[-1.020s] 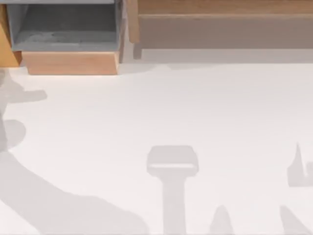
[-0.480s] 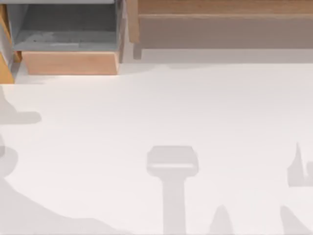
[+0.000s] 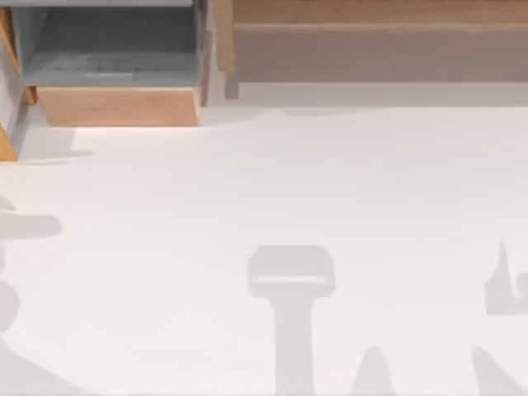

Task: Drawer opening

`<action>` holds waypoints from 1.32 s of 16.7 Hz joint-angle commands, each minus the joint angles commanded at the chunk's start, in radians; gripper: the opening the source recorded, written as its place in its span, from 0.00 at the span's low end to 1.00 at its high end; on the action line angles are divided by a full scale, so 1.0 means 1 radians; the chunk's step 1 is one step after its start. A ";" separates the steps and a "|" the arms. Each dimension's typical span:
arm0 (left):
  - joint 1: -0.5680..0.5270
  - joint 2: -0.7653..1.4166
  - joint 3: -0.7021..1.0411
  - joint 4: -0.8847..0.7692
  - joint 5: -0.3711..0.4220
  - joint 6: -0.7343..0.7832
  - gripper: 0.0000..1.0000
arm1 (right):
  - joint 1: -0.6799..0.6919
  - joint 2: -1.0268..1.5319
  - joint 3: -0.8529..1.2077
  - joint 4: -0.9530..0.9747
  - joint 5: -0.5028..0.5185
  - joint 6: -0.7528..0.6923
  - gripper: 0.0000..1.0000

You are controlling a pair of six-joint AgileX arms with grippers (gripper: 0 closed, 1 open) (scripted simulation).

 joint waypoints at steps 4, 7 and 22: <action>0.035 -0.042 -0.091 0.055 0.039 0.002 0.00 | 0.000 0.000 0.000 0.000 0.000 0.000 1.00; 0.032 -0.037 -0.086 0.053 0.036 0.003 0.00 | 0.000 0.000 0.000 0.000 0.000 0.000 1.00; 0.160 -0.122 -0.301 0.176 0.163 0.011 0.08 | 0.000 0.000 0.000 0.000 0.000 0.000 1.00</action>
